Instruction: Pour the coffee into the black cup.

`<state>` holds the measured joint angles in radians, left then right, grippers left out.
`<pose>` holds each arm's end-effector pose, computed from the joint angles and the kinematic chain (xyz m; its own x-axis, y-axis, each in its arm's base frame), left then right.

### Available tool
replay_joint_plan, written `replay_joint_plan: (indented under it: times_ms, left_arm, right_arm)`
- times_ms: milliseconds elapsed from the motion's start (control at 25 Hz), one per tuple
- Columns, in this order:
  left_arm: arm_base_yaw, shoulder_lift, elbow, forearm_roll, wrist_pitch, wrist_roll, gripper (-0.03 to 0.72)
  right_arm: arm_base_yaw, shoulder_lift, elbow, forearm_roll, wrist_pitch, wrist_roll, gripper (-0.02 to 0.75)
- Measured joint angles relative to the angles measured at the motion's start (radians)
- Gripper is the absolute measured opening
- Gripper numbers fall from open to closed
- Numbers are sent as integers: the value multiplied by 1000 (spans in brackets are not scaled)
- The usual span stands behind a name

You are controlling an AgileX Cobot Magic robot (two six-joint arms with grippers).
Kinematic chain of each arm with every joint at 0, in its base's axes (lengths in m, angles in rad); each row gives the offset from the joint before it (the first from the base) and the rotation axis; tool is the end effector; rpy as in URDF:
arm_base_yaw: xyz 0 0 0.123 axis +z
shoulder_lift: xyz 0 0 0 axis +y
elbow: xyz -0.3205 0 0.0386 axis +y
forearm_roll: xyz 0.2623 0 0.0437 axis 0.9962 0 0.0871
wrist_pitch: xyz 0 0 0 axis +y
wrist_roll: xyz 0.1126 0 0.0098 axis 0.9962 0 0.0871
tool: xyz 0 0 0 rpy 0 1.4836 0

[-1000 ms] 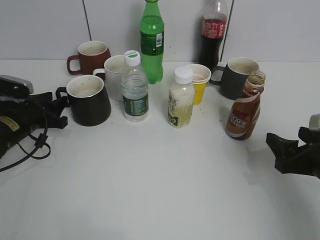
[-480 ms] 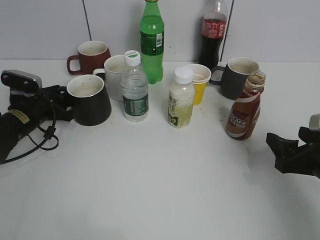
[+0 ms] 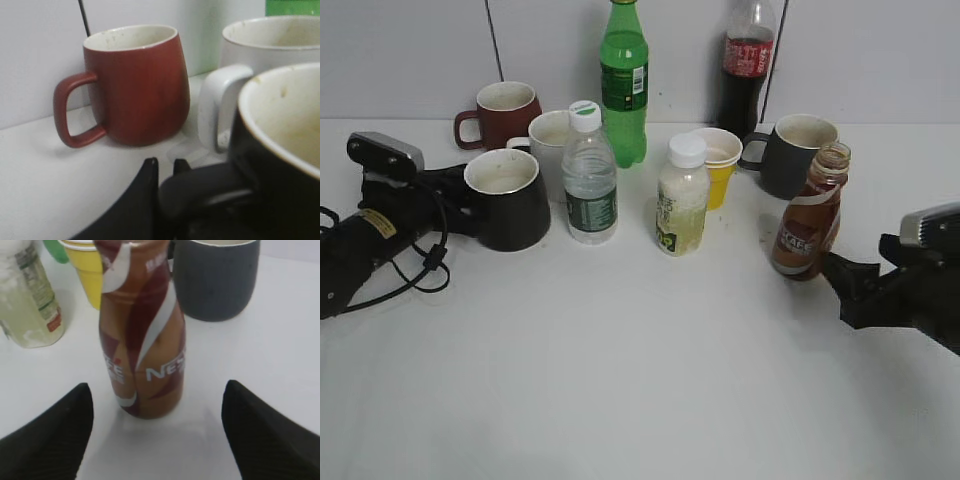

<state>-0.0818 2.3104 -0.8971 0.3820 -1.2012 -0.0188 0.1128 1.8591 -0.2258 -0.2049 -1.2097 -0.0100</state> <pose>0.4289 -0.0746 0.0656 -0.0962 0.1255 -0.9874 0.4346 0.8978 0.0718 0.2558 0.0506 0.1174 -0.3094 -0.1172 -0.9437 -0.3154 0.9488 -0.0145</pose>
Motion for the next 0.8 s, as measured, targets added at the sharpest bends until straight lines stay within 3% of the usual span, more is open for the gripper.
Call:
replay_joint_plan:
  times_ms: [200, 800]
  left_arm:
    - [0, -7, 14, -4, -2, -2, 56]
    - [-2, -247, 235, -33, 39, 12, 46]
  right_arm:
    - [0, 86, -88, -90, 0, -1, 606]
    - [0, 302, -339, -166, 0, 54, 588]
